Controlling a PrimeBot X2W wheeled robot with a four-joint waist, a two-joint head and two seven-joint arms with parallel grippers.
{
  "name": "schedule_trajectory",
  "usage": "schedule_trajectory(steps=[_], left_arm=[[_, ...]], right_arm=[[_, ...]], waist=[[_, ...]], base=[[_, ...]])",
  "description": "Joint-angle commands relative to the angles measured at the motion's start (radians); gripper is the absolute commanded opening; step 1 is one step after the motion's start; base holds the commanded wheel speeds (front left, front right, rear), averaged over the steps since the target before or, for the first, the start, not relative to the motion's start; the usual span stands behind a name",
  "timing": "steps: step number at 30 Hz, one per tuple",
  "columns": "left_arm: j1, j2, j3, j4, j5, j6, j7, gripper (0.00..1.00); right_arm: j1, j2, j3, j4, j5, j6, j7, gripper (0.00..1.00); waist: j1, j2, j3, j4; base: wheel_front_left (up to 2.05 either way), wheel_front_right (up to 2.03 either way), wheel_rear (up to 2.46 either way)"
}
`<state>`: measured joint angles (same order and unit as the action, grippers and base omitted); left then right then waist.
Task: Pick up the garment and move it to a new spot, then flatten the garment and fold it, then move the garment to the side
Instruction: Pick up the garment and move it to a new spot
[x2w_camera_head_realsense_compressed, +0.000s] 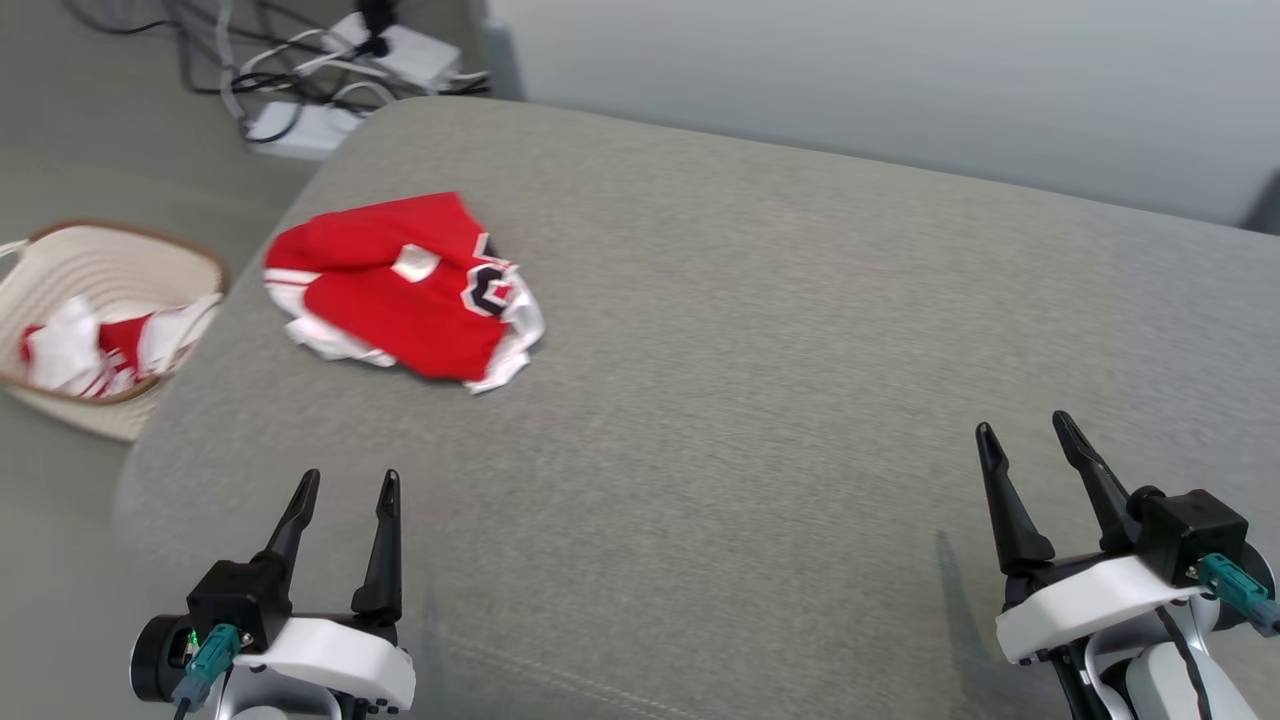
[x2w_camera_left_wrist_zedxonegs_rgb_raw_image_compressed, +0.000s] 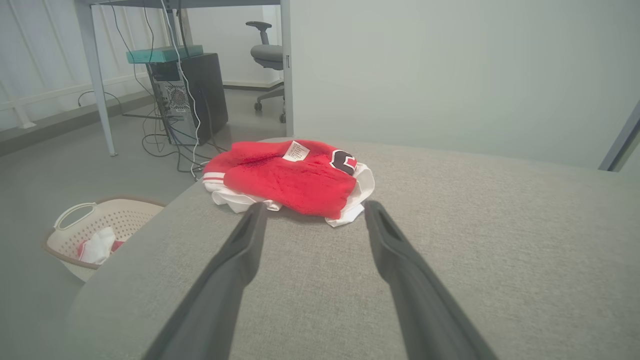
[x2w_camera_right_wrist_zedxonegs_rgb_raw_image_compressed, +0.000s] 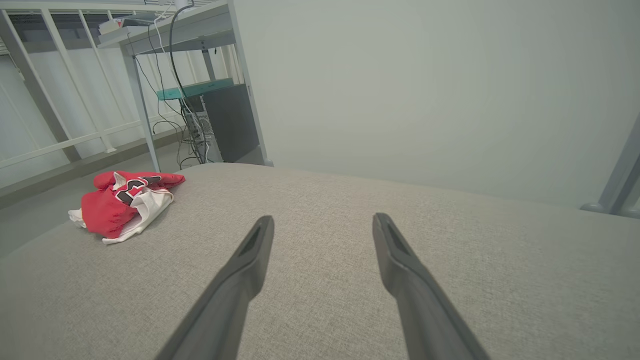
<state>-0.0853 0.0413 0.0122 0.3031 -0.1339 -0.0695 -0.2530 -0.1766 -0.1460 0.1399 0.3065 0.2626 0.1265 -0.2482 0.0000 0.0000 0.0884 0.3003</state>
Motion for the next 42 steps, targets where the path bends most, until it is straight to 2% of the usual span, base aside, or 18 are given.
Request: schedule_trajectory(steps=[1,5,9,19,24,30,35,36,42], left_arm=[[-0.013,0.009,0.034,-0.020,-0.009,0.000,-0.009,1.00],[-0.008,0.009,0.032,-0.007,-0.015,-0.003,-0.009,1.00],[-0.001,0.009,0.034,0.005,-0.023,-0.001,-0.009,1.00],[-0.072,0.023,0.072,0.073,-0.054,-0.027,-0.009,1.00],[-0.183,0.081,0.084,0.151,-0.081,-0.044,-0.006,1.00],[-0.400,0.206,0.053,0.270,-0.110,-0.058,0.061,1.00],[-0.557,0.288,-0.012,0.354,-0.161,-0.061,0.140,1.00],[-0.557,0.288,-0.012,0.354,-0.161,-0.061,0.140,1.00],[-0.700,0.392,-0.094,0.440,-0.243,-0.061,0.199,1.00]], right_arm=[[-0.028,-0.012,0.023,-0.018,0.008,0.004,-0.006,1.00],[-0.031,-0.013,0.036,-0.011,0.014,0.004,-0.005,1.00],[-0.037,-0.010,0.053,-0.001,0.019,0.004,-0.004,1.00],[-0.048,-0.019,0.064,0.007,0.027,0.004,0.003,1.00],[-0.066,-0.021,0.066,-0.009,0.021,0.004,0.008,1.00],[-0.100,-0.022,0.074,-0.032,0.010,0.004,0.017,1.00],[-0.133,-0.017,0.089,-0.042,0.002,0.004,0.021,1.00],[-0.133,-0.017,0.089,-0.042,0.002,0.004,0.021,1.00],[-0.170,-0.015,0.103,-0.050,-0.006,0.004,0.020,1.00]], waist=[[0.0000,0.0000,0.004,0.053],[0.0000,0.0000,0.004,0.101],[0.0000,0.0000,0.005,0.114],[0.0000,0.0000,0.043,0.066],[0.0000,0.0000,0.085,0.027],[0.0000,0.0000,0.155,-0.024],[0.0000,0.0000,0.202,-0.064],[0.0000,0.0000,0.202,-0.064],[0.0000,0.0000,0.258,-0.113]], base=[[0.00,0.00,0.00],[0.00,0.00,0.00],[0.00,0.00,0.00],[0.00,0.00,0.00],[0.00,0.00,0.00],[0.00,0.00,0.00],[0.00,0.00,0.00],[0.00,0.00,0.00],[0.00,0.00,0.00]])
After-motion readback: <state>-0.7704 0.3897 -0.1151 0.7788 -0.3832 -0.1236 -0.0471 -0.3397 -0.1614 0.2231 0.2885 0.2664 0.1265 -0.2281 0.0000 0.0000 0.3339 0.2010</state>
